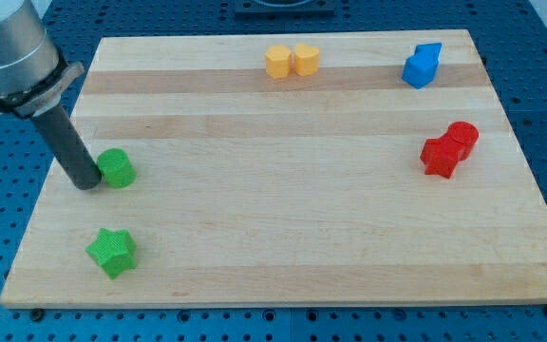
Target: Move the green circle slightly upwards
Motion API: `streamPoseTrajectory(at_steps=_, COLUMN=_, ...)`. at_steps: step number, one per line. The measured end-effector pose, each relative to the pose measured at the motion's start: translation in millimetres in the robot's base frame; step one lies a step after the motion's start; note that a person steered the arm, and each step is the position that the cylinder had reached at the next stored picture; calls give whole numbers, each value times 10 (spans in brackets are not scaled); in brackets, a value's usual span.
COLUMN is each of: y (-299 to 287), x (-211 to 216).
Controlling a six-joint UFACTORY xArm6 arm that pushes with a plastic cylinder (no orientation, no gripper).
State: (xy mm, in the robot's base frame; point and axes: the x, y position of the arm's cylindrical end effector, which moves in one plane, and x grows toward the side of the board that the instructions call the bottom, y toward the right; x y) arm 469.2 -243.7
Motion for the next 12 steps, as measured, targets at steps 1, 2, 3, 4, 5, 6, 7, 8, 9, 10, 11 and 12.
streamPoseTrajectory(at_steps=1, y=-3, x=-164)
streamPoseTrajectory(at_steps=2, y=-141, x=100)
streamPoseTrajectory(at_steps=3, y=-285, x=495)
streamPoseTrajectory(at_steps=4, y=-302, x=830)
streamPoseTrajectory(at_steps=5, y=154, x=678)
streamPoseTrajectory(at_steps=6, y=154, x=678)
streamPoseTrajectory(at_steps=7, y=153, x=408)
streamPoseTrajectory(at_steps=8, y=153, x=351)
streamPoseTrajectory(at_steps=9, y=288, x=214)
streamPoseTrajectory(at_steps=10, y=300, x=168)
streamPoseTrajectory(at_steps=11, y=300, x=4)
streamPoseTrajectory(at_steps=12, y=300, x=-17)
